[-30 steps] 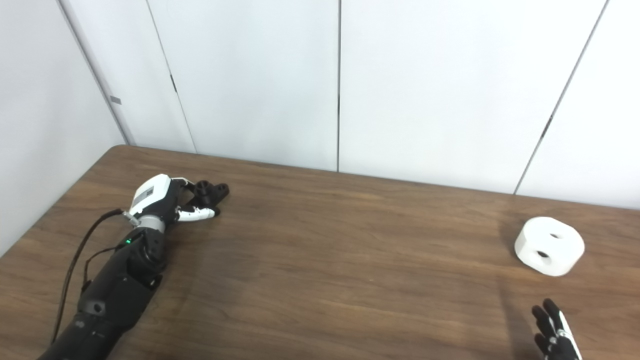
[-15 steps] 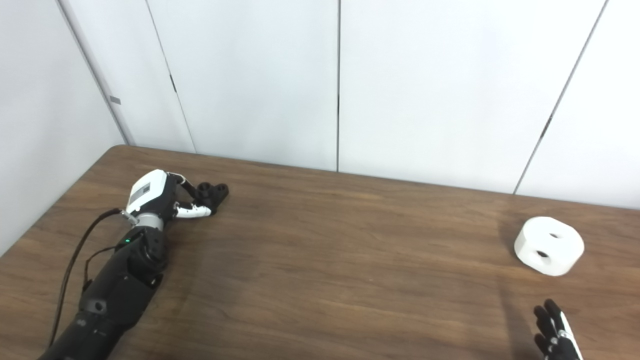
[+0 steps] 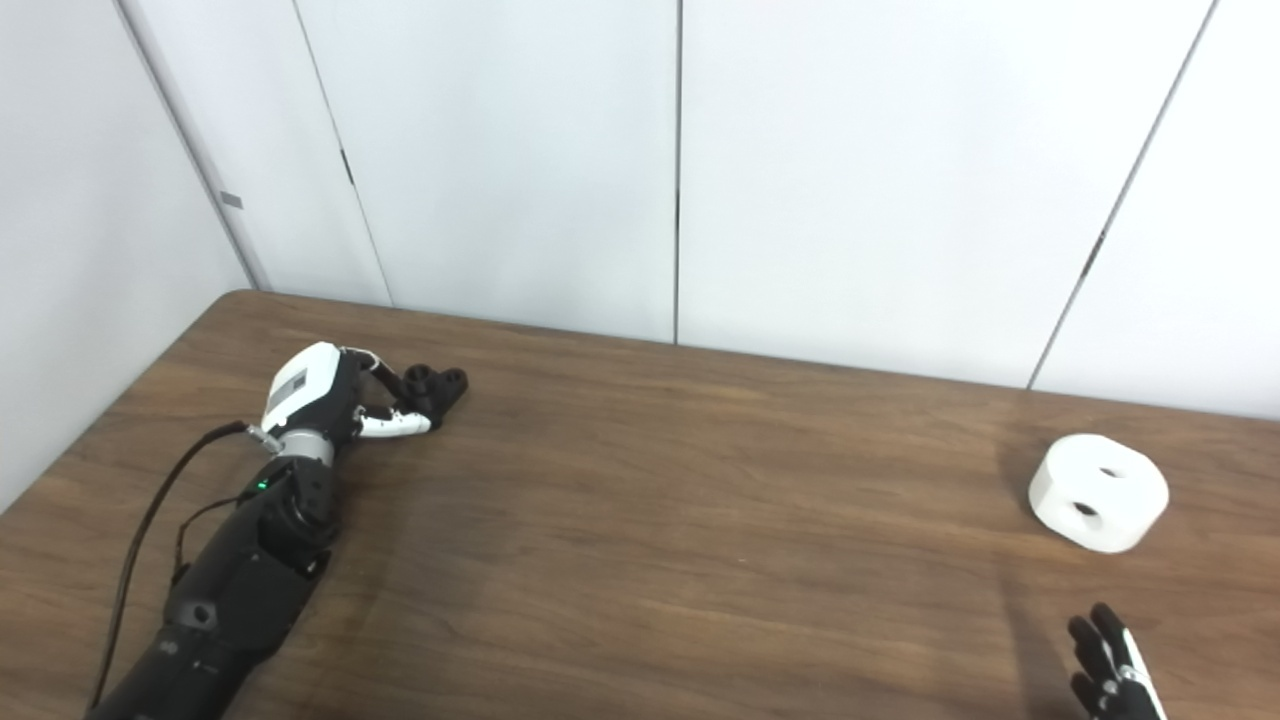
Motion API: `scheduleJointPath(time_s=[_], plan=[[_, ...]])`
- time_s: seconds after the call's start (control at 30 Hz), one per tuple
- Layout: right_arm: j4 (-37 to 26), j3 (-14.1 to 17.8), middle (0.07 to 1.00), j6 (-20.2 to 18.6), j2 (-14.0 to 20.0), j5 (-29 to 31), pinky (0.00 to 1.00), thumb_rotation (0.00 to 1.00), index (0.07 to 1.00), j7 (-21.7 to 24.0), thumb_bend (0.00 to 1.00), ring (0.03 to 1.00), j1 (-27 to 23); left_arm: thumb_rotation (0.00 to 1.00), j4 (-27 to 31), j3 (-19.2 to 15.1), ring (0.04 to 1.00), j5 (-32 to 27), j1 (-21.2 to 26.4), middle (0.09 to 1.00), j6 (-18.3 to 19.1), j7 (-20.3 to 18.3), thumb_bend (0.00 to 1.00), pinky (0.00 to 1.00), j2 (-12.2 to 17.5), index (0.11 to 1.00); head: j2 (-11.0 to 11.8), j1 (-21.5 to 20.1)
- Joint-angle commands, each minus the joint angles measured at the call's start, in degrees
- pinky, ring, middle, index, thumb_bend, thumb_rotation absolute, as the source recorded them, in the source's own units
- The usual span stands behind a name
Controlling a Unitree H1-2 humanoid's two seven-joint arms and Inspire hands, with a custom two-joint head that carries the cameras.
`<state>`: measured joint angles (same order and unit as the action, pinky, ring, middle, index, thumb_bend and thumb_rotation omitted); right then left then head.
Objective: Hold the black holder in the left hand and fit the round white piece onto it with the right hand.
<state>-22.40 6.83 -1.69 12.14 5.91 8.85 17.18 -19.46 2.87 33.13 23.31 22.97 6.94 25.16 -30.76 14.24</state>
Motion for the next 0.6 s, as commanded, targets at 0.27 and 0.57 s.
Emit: scheduleJointPath(time_s=[0.27,0.57], plan=[[-2.3,-0.3,0.978,1.1,0.0,0.2,1.0,1.0,0.999,-0.3,0.64,1.0,-0.9,0.04,5.9,0.7,0.91,0.0,0.7,0.816,-1.8,-1.2,0.52,0.99,1.3,0.488,-0.6,-0.4],[-4.2,-0.9,0.97,-0.7,-0.9,-1.5,1.0,1.0,0.987,-1.2,0.65,1.0,-1.1,0.05,15.3,2.1,0.917,0.3,-2.6,0.825,-1.7,-6.7,0.52,1.0,1.8,0.489,-1.5,-2.0]])
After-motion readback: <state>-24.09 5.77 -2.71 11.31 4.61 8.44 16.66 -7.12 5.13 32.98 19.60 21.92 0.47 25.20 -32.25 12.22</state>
